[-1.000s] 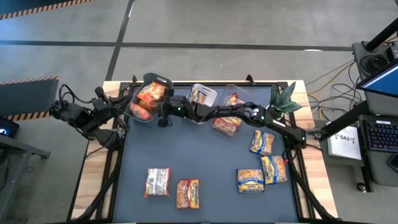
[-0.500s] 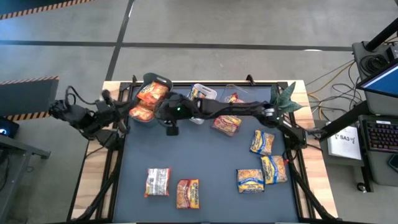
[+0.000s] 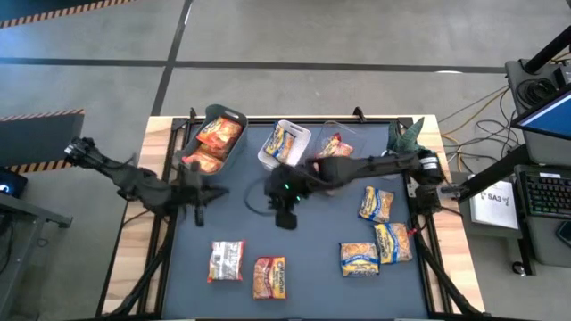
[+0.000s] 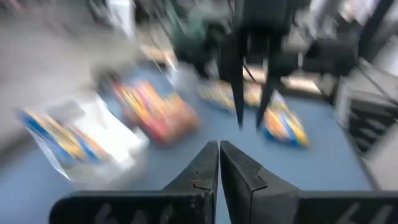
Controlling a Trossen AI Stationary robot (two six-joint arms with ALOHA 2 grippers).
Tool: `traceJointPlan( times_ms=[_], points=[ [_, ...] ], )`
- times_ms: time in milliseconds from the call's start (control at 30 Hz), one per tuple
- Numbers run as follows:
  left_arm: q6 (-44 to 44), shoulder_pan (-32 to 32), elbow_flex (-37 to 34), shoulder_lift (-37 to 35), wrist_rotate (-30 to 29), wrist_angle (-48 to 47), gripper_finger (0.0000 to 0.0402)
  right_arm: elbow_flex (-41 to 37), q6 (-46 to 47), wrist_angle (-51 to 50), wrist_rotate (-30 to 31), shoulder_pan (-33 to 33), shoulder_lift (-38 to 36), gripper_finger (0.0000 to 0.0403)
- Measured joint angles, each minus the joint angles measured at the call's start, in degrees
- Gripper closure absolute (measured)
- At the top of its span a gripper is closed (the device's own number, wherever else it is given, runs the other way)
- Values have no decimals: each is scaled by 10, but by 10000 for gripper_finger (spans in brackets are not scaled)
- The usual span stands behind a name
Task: Sort Maruchan noodles
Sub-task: Put the orange noodle pack into the blue bin
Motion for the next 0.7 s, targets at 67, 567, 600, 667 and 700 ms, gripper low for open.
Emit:
traceJointPlan(
  times_ms=[67, 567, 600, 667, 700],
  points=[
    [-69, 0, 0, 33, 57, -23, 402, -42, 33, 21, 2, 19, -19, 337],
    [-265, -105, 67, 295, 256, -99, 402, -247, 201, 296, 3, 110, -42, 333],
    [-266, -118, 81, 314, 258, -113, 402, -257, 212, 321, 4, 112, -42, 334],
    [-276, -148, 111, 351, 261, -141, 402, -272, 228, 361, 5, 115, -42, 335],
    [-282, -162, 127, 370, 260, -155, 402, -278, 237, 376, 5, 116, -42, 334]
  ],
)
